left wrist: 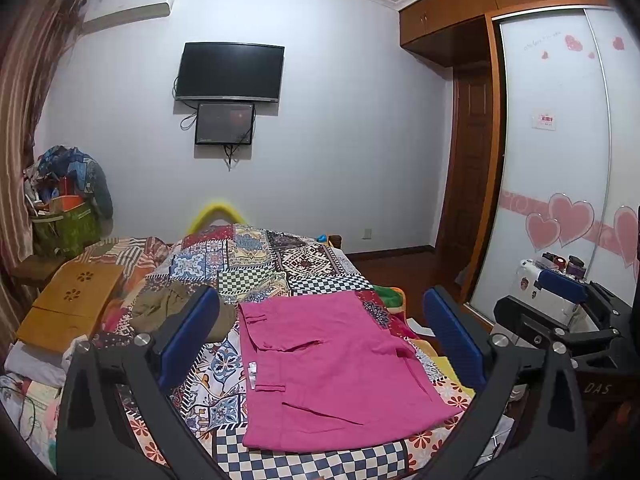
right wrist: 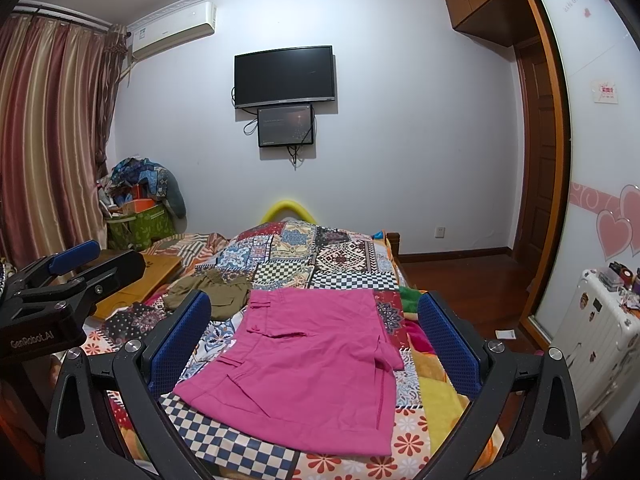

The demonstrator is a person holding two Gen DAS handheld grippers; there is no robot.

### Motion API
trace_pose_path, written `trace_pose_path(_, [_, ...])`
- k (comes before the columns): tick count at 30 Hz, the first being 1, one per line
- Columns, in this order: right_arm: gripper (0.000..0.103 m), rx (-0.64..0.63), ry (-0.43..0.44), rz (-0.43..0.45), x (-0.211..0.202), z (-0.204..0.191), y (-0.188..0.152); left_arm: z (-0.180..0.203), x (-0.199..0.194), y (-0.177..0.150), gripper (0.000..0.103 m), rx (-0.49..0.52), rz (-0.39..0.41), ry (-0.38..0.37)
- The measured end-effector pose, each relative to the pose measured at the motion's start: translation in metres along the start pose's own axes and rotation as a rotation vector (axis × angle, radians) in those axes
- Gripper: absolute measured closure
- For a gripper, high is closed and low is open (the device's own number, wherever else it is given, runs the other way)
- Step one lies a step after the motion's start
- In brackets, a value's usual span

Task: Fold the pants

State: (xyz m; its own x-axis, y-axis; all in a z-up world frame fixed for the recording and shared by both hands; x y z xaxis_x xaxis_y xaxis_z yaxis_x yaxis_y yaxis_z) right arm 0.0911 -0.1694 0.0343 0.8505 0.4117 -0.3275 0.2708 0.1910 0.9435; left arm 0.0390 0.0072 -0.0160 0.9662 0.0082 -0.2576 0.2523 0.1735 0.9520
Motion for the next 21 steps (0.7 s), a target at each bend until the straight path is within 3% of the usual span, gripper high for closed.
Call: trace_pose_path(21, [0.000, 0.002, -0.001, 0.003, 0.0023, 0.0007, -0.0043, -0.0037, -0.0001, 0.0019, 0.000, -0.015, -0.007, -0.006])
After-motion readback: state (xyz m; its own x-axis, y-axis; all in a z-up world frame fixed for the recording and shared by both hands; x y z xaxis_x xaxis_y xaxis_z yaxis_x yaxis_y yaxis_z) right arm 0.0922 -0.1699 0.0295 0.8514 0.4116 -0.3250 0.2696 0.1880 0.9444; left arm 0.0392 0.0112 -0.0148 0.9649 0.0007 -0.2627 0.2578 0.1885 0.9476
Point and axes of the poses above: each gripper's, at about its wrist camera, not at the fingertips, and x roughly the way its jaws point, z to its right, y to its top, the point moved 4 cm from there along x, roughly the way its jaws point, and after that the axes turned 5 degrees about -x, right-handed, at the moved point
